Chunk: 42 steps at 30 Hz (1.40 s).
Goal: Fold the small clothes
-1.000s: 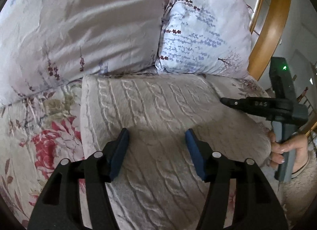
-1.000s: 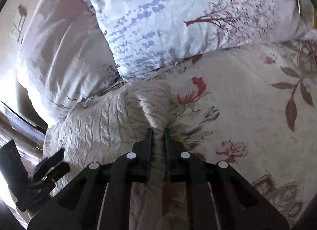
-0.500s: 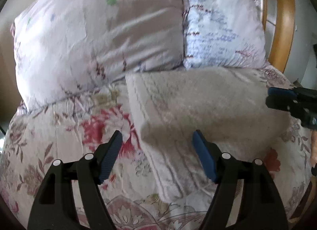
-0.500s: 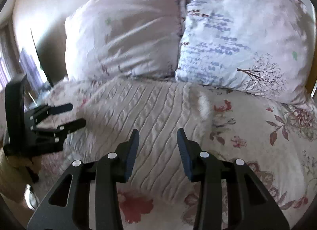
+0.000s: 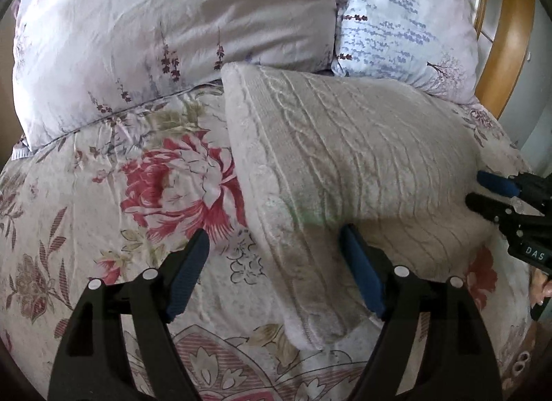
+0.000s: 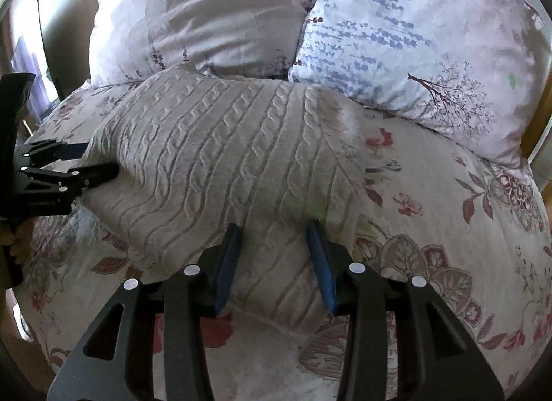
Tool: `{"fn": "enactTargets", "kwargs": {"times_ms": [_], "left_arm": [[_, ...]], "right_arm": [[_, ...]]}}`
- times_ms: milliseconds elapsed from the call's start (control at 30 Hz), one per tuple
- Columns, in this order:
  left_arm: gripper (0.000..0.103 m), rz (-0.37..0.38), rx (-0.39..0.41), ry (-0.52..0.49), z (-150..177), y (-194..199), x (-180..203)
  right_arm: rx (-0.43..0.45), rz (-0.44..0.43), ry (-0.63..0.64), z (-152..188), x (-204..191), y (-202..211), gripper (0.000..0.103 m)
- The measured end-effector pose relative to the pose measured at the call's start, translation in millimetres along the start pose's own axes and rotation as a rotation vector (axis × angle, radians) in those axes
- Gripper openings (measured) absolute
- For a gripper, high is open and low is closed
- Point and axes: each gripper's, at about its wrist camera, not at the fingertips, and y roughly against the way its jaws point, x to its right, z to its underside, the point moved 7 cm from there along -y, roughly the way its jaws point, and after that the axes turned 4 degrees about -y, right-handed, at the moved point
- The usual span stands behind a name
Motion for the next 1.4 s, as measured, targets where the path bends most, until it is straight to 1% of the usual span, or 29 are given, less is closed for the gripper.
{"fn": "enactTargets", "kwargs": {"times_ms": [133,167,200,233,267,300,333,400,433,500,567,700,767,900,1000,1067,1200,1400], "left_arm": [[0.083,-0.063,0.021,-0.036,-2.7,1.4,3.8],[0.084,-0.069,0.035,-0.038,-3.3,4.6,4.2],[0.084,-0.072,0.054,-0.035,-2.7,10.7,4.0],[0.085,-0.069,0.074,-0.030,-1.5,17.5,4.7],[0.089,-0.061,0.096,-0.024,1.5,26.7,5.6],[0.092,-0.048,0.113,-0.019,4.1,33.6,6.5],[0.096,-0.039,0.130,-0.011,6.2,40.1,6.0],[0.097,-0.023,0.154,0.019,12.0,51.3,3.5],[0.101,-0.022,0.153,0.032,14.0,53.2,2.6],[0.101,-0.032,0.155,0.073,19.9,58.7,-0.3],[0.101,-0.019,0.152,0.097,25.3,61.6,0.4],[0.101,-0.047,0.116,0.119,38.1,62.5,8.2],[0.101,-0.053,0.102,0.105,41.7,59.9,14.8],[0.101,-0.049,0.086,0.083,47.0,54.5,26.7],[0.101,-0.044,0.064,0.087,50.6,49.8,31.7],[0.101,-0.058,0.042,0.088,53.0,46.5,33.4],[0.101,-0.085,0.005,0.081,55.9,39.6,37.2],[0.101,-0.087,-0.033,0.086,58.8,32.4,38.3]], "right_arm": [[0.016,0.128,0.065,-1.4,-12.1,-1.2,0.045],[0.015,0.146,0.068,-3.4,-13.5,2.0,0.045],[0.021,0.142,0.050,-5.1,-11.7,6.1,0.049],[0.046,0.122,0.010,-6.7,-7.6,14.8,0.060],[0.069,0.110,-0.023,-7.3,-3.4,22.1,0.070],[0.118,0.105,-0.076,-8.2,6.0,36.4,0.090],[0.146,0.106,-0.099,-8.8,11.8,43.8,0.094],[0.185,0.101,-0.155,-7.0,25.3,59.7,0.094],[0.191,0.098,-0.184,-5.0,31.4,64.9,0.095],[0.198,0.091,-0.231,-0.9,40.6,71.9,0.097],[0.192,0.128,-0.264,4.7,48.0,76.3,0.100],[0.194,0.214,-0.244,13.9,47.1,77.8,0.102],[0.158,0.231,-0.231,19.2,41.2,72.1,0.102],[0.114,0.185,-0.208,29.0,24.3,59.3,0.102],[0.077,0.139,-0.216,37.1,12.3,47.8,0.102],[0.057,0.126,-0.219,42.1,5.0,41.3,0.102],[0.013,0.131,-0.207,51.1,-7.7,27.2,0.102],[-0.025,0.145,-0.212,59.8,-12.9,17.2,0.102]]}}
